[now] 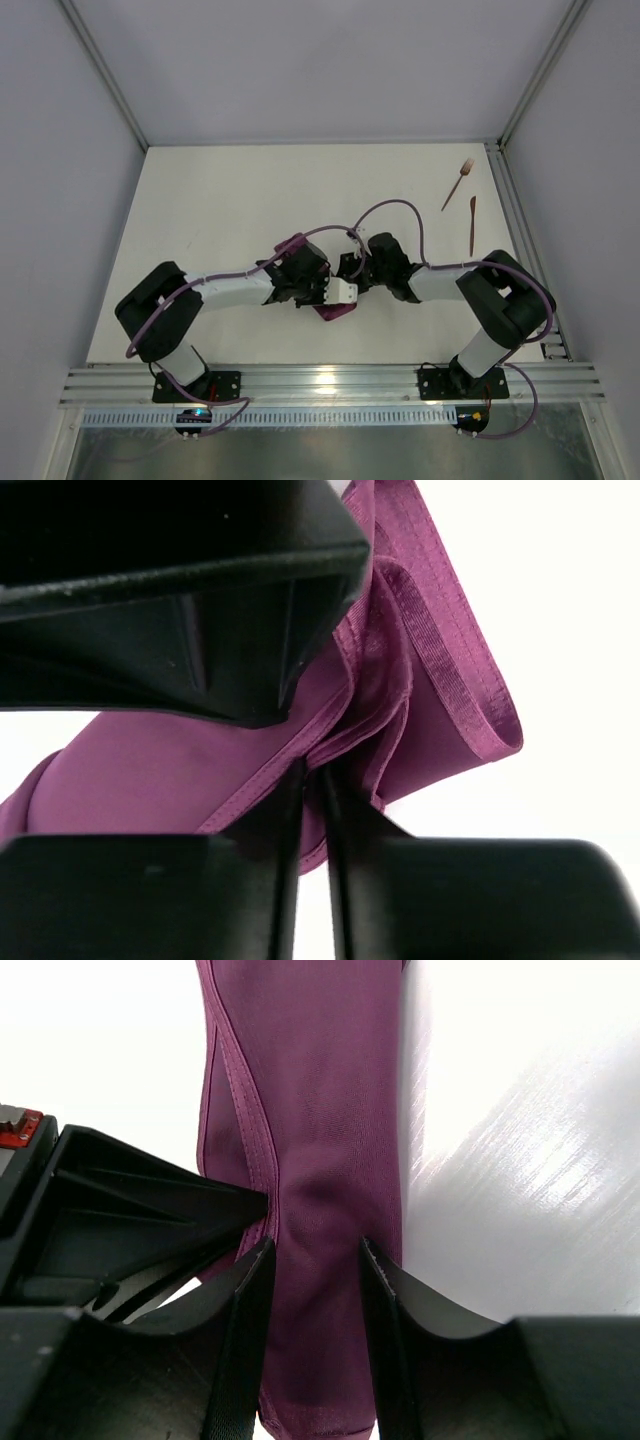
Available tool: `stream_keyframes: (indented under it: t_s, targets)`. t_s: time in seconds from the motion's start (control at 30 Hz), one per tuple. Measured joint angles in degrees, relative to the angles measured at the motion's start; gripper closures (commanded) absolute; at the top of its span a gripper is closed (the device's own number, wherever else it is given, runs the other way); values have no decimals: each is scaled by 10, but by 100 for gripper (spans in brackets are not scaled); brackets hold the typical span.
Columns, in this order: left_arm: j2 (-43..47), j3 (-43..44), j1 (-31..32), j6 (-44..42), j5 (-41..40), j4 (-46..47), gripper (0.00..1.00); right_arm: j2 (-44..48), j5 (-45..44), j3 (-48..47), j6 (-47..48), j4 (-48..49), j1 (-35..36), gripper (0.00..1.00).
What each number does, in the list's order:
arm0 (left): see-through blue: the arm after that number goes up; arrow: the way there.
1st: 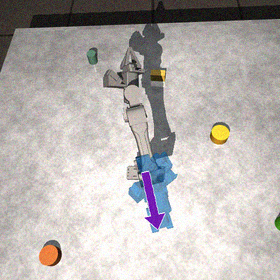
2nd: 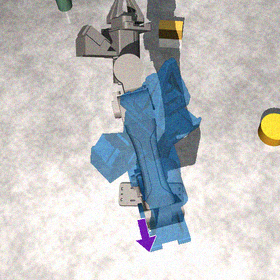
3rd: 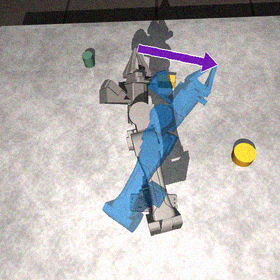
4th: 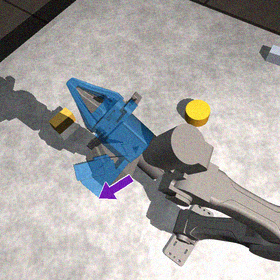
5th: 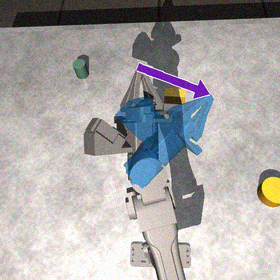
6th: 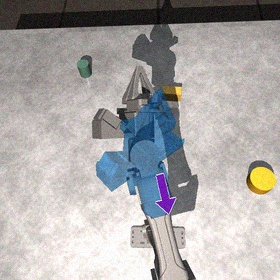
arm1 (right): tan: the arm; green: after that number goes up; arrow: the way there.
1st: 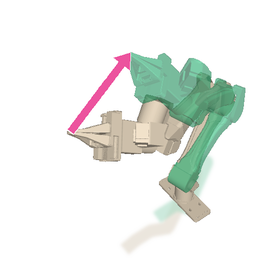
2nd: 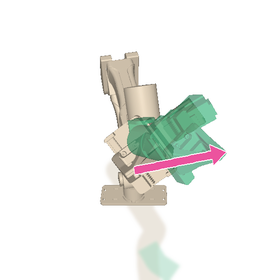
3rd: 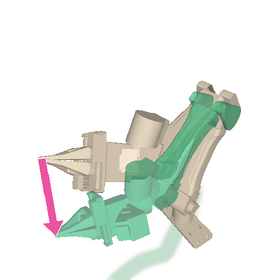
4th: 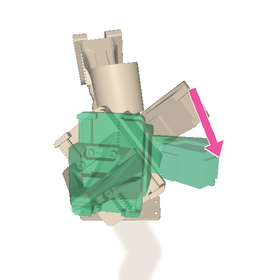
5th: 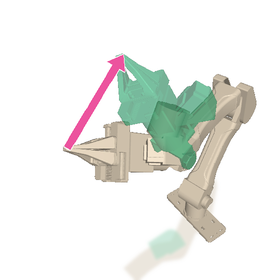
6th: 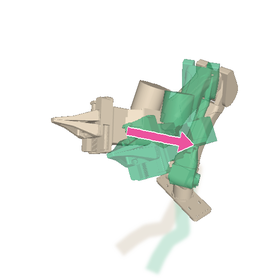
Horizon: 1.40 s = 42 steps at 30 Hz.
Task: Fold the napkin into a case and place the utensils inside
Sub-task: Stuff the top corner of the smaller-rectangle-folded napkin into the folded napkin.
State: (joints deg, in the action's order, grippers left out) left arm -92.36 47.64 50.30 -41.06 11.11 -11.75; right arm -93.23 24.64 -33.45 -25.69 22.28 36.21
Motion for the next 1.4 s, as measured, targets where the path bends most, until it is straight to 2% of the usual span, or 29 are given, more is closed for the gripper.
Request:
stream_keyframes:
  t_s: [0.03,0.1,0.67,1.03,1.4]
  targets:
    - [-2,1,2,1,-3,0,97,0,0,0,0,0,-1,56]
    - [-2,3,5,9,-11,0,100,4,0,1,0,-2,-1,56]
    - [19,28,-3,103,-21,7,100,121,-2,57,17,2,-1,49]
    - [19,28,-6,142,-20,33,100,90,-31,70,16,33,31,48]
    - [19,27,-11,167,7,34,100,74,-132,68,4,33,63,50]
